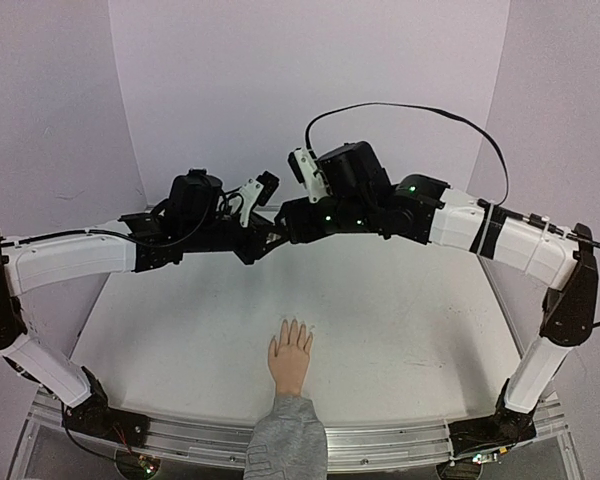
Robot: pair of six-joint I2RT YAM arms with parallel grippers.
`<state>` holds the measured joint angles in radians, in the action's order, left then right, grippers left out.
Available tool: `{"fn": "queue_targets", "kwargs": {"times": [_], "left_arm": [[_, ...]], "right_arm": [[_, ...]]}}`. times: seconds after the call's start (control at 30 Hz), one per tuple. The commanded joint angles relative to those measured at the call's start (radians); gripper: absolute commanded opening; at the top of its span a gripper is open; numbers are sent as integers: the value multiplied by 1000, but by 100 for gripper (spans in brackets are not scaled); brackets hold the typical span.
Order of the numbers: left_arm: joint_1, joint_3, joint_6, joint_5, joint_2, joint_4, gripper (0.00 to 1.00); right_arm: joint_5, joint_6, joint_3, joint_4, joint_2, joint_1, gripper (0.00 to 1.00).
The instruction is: Paint the nails
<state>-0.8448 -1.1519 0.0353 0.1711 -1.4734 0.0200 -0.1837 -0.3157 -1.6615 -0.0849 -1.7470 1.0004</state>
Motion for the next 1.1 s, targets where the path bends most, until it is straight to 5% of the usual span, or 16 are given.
{"fn": "queue_targets", "kwargs": {"times": [0.0,0.03,0.1,0.2,0.5,1.07], "left_arm": [[51,11,-86,182,52,-38,0],[52,24,-95,250,66,-38,0],[52,48,-109,376,93,-38,0],[55,66,-117,512,116,-37,0],[59,37,-77,761,100,-37,0],[62,6,-47,769,43,-26,0]], "right_arm": [[174,164,11,-128,113,-16,81],[262,179,29,-128,138,-34,92],[495,191,59,-128,182,-92,98],[768,208,78,-128,215,-153,98],[1099,213,35,-132,177,-204,91],[1032,277,-155,-337,0,-162,59]]}}
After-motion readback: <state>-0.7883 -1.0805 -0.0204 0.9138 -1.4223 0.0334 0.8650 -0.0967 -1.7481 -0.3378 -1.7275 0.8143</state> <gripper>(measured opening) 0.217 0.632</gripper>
